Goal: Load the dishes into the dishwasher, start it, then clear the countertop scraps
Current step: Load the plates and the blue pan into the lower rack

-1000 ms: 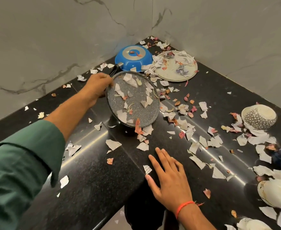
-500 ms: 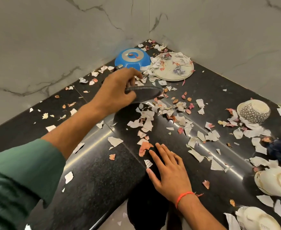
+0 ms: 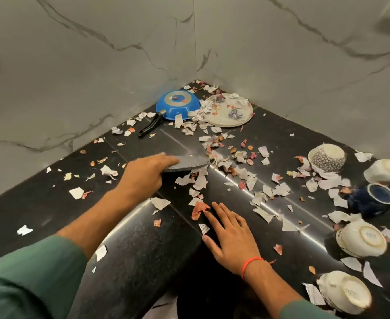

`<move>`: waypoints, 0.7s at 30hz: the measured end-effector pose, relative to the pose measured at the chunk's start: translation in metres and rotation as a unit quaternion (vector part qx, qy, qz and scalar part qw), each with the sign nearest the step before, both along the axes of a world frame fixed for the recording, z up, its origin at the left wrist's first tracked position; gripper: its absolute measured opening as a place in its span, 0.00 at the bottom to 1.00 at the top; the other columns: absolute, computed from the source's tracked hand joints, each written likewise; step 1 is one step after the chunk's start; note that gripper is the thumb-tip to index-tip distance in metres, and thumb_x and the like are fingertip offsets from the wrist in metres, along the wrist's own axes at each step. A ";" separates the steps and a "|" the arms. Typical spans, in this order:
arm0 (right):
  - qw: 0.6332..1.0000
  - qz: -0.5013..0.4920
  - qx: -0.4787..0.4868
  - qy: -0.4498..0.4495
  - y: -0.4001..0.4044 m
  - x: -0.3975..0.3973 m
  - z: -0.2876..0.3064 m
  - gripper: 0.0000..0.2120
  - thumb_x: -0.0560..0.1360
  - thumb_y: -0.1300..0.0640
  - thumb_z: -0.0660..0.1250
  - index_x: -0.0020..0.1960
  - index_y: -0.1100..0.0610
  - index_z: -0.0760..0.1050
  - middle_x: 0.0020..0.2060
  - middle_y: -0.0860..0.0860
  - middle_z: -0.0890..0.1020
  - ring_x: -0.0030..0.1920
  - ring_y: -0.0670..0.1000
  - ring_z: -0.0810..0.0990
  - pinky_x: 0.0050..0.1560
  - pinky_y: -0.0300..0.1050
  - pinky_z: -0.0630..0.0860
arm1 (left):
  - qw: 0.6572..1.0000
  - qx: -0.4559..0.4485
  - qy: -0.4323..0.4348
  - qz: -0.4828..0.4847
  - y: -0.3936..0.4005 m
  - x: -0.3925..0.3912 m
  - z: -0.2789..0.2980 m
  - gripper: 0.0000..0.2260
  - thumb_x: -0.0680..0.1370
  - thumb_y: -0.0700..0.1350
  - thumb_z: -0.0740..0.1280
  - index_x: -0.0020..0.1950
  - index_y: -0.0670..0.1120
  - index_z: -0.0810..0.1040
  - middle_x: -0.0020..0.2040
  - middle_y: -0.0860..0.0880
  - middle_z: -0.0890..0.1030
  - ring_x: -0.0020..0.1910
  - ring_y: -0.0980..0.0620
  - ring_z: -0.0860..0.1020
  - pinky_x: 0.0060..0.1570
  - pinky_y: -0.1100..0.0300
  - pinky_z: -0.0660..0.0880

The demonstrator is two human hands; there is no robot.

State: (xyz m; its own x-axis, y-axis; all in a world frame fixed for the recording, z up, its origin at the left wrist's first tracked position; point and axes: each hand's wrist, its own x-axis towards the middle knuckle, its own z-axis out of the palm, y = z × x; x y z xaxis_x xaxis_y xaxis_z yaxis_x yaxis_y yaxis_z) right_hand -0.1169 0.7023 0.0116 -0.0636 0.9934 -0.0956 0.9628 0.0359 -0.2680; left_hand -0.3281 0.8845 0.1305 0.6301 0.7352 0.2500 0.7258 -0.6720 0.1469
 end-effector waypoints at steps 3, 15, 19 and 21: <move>0.997 -0.013 -0.041 0.063 0.003 -0.001 0.011 0.33 0.80 0.31 0.48 0.81 0.40 0.49 0.82 0.45 0.46 0.81 0.47 0.42 0.80 0.50 0.44 | 0.999 0.013 -0.050 0.002 -0.011 -0.012 0.006 0.25 0.78 0.39 0.72 0.72 0.58 0.77 0.67 0.55 0.81 0.67 0.53 0.79 0.64 0.49 0.79; 0.709 -0.351 0.066 0.608 -0.036 0.018 0.080 0.37 0.71 0.29 0.64 0.77 0.41 0.63 0.68 0.37 0.74 0.70 0.45 0.72 0.75 0.56 0.65 | 0.653 -0.456 -0.602 0.063 -0.125 0.041 0.047 0.06 0.78 0.37 0.69 0.53 0.44 0.84 0.50 0.47 0.87 0.50 0.49 0.85 0.55 0.50 0.82; 0.622 -0.366 0.095 0.686 -0.074 0.035 0.097 0.26 0.76 0.34 0.65 0.71 0.43 0.72 0.65 0.41 0.80 0.66 0.46 0.77 0.70 0.57 0.71 | 0.538 -0.576 -0.611 0.074 -0.164 0.069 0.050 0.10 0.80 0.36 0.65 0.59 0.43 0.82 0.54 0.44 0.87 0.49 0.50 0.86 0.45 0.56 0.84; 0.585 -0.383 0.139 0.701 -0.096 0.040 0.101 0.21 0.80 0.40 0.65 0.69 0.48 0.75 0.63 0.44 0.82 0.65 0.49 0.79 0.70 0.59 0.72 | 0.524 -0.603 -0.596 0.078 -0.182 0.076 0.050 0.11 0.81 0.36 0.65 0.62 0.41 0.80 0.54 0.42 0.87 0.49 0.47 0.87 0.43 0.55 0.84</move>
State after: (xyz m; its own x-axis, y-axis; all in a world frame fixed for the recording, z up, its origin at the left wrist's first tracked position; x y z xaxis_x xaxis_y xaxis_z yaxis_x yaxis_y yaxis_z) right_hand -0.0770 0.6059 0.1128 0.5882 0.7463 -0.3114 -0.4350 -0.0326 -0.8998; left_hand -0.2518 0.7027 0.1807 0.4629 0.8308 -0.3091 -0.3328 0.4861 0.8081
